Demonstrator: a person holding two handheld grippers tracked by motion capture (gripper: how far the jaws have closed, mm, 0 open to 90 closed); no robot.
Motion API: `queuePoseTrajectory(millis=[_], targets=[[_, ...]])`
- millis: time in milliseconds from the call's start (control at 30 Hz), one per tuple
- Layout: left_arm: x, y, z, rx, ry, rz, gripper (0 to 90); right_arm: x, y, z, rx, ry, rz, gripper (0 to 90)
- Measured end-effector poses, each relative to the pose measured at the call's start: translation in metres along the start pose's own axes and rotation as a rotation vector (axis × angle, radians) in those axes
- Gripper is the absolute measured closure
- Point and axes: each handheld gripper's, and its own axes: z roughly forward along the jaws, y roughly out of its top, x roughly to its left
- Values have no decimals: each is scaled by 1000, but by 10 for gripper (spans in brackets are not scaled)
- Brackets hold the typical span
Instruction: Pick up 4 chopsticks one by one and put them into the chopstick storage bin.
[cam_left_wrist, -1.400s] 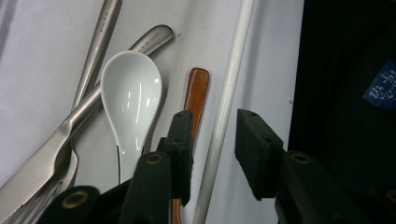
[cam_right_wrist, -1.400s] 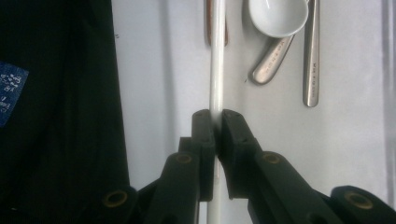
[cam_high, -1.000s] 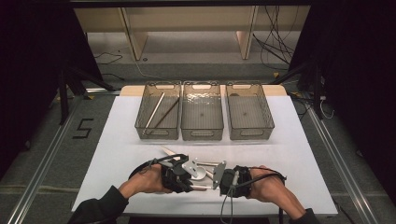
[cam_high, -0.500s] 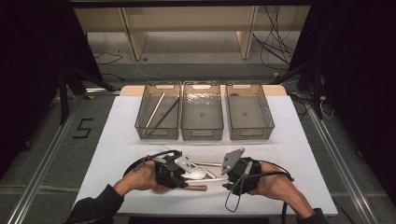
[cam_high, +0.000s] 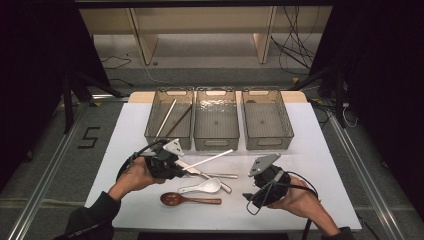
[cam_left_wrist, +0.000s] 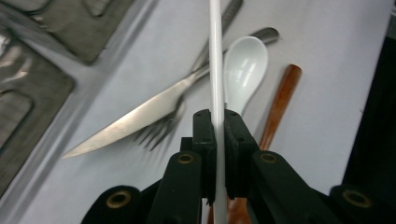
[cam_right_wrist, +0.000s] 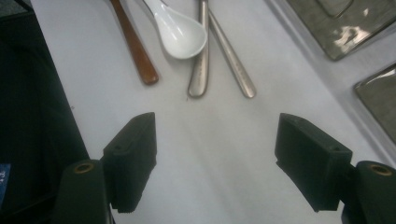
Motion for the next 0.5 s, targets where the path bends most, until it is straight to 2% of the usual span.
queuePoseTrajectory(millis=[267, 500], targets=[[27, -3, -14, -64, 56, -121, 847, 2, -4, 6, 0, 6, 41, 264], [55, -1, -27, -105, 125, -199, 847, 3, -7, 10, 0, 12, 61, 243]])
